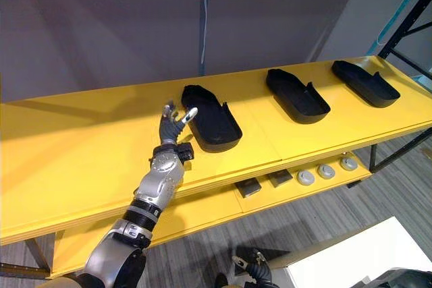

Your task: Walk over and take plastic housings, then place them on the shelf

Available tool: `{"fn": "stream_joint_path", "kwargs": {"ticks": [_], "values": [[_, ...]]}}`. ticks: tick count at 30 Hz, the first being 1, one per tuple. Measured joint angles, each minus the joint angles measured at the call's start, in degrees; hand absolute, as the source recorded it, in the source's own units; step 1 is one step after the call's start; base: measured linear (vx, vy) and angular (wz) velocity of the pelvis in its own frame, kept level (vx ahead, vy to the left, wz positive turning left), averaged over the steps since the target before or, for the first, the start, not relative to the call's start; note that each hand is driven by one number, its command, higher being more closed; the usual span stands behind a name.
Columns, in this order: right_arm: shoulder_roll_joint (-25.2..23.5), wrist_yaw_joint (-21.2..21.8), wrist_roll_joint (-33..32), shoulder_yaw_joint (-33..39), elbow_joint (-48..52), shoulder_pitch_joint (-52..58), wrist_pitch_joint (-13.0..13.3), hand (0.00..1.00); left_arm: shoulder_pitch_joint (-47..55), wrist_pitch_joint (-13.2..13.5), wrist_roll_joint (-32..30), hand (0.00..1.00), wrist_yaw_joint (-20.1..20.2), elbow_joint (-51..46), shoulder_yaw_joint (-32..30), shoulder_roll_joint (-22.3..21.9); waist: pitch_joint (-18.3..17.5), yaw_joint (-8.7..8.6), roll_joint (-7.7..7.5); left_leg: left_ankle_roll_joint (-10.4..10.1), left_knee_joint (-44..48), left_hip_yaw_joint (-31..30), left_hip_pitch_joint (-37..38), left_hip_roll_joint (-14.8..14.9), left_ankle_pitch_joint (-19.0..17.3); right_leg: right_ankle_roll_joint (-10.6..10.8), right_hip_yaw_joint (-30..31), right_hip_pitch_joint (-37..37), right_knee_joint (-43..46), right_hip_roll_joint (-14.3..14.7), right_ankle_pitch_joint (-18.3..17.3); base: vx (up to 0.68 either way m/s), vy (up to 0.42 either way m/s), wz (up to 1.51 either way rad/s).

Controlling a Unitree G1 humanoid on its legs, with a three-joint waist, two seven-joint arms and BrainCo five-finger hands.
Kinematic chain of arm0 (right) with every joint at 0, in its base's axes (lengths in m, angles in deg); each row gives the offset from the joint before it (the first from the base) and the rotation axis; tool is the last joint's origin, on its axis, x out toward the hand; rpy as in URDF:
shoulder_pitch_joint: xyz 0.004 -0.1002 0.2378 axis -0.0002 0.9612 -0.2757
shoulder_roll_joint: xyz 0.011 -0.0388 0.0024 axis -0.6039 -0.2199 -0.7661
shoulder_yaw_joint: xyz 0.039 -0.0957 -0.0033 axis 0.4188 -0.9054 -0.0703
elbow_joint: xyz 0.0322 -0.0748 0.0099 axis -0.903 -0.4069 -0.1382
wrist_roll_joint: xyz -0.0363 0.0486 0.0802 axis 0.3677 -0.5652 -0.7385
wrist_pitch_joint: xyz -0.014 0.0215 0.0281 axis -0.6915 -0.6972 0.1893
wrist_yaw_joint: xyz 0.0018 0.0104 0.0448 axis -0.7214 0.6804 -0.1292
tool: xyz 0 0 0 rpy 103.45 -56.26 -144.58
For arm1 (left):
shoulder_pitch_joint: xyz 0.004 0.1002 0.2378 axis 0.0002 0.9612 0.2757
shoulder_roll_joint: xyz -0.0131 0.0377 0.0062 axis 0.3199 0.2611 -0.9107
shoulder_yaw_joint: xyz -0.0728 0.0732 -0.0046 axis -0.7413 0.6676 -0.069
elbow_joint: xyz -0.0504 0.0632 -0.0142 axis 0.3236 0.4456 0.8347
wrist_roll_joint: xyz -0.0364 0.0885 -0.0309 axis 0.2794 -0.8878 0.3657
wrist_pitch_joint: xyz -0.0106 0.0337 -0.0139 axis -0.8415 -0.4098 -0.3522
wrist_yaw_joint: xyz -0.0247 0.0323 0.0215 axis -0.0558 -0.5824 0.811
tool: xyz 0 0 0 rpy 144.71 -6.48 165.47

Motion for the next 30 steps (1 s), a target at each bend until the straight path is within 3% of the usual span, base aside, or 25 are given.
{"fn": "stream_joint_path", "kwargs": {"ticks": [5, 6, 10, 12, 16, 20, 30], "values": [[1.25, -0.55, 0.00, -1.92, 0.95, 1.07, 0.16, 0.00, 4.54, 0.40, -7.42, 0.00, -1.75, -11.20, 1.63, -1.33, -0.05, 1.33, 0.45, 0.22, 0.11, -0.21, 0.60, 0.03, -0.35, 0.09, -0.26, 0.59, 0.91, -0.07, -0.68, -0.02, -0.004, 0.02], [1.45, -0.53, -0.01, -1.93, 0.96, 1.28, 0.21, 0.00, 6.18, 0.95, -8.71, 1.00, -1.50, -13.16, 2.31, -2.10, -0.15, 1.75, 0.68, 0.47, 0.16, -0.21, 0.70, 0.03, -0.56, 0.11, -0.25, 0.73, 0.92, -0.08, -0.70, -0.04, -0.006, 0.03], [1.75, -0.28, -0.05, -1.82, 1.05, 1.75, 0.52, 0.00, 8.77, 2.61, -11.31, 1.00, 3.10, -16.14, 7.91, -2.10, -0.42, 2.48, 1.13, 0.55, 0.15, -0.28, 0.64, -0.12, -0.61, 0.16, -0.26, 0.70, 0.95, -0.21, -0.73, -0.01, -0.001, 0.00], [1.87, 0.12, -0.04, -1.82, 1.03, 1.77, 0.58, 0.00, 10.06, 4.25, -12.97, 1.00, 7.33, -18.26, 13.01, -1.61, -0.53, 2.51, 1.30, 0.56, 0.11, -0.36, 0.52, -0.13, -0.60, 0.25, -0.28, 0.57, 0.93, -0.21, -0.80, 0.00, 0.000, 0.00], [2.43, 0.23, -0.03, -1.81, 0.63, 1.70, 0.64, 0.00, 11.04, 6.08, -13.27, 1.00, 13.68, -18.25, 17.24, -1.11, -0.89, 2.42, 1.87, 0.55, 0.12, -0.37, -0.21, -0.19, -0.60, 0.28, -0.13, -0.25, 0.92, -0.19, -0.83, 0.00, 0.000, 0.00], [2.87, 0.89, 0.02, -1.81, -1.45, 0.09, 0.62, 0.00, 13.14, 6.82, -13.31, 1.00, 19.02, -15.14, 20.37, 2.37, -1.03, 1.62, 2.13, 0.56, 0.12, -0.13, -0.09, 0.02, -0.58, 0.25, -0.05, -0.18, 0.82, 0.16, -0.83, 0.00, 0.000, 0.00], [2.98, 1.35, 0.04, -1.85, -3.57, -2.12, 0.60, 0.00, 13.87, 6.12, -16.37, 1.00, 22.39, 0.89, 21.76, 6.28, -1.04, -0.97, 2.16, 0.55, -0.11, 0.06, -0.59, 0.19, -0.60, -0.04, 0.11, -0.45, -0.18, 0.60, -0.53, 0.00, 0.000, 0.00]]}}
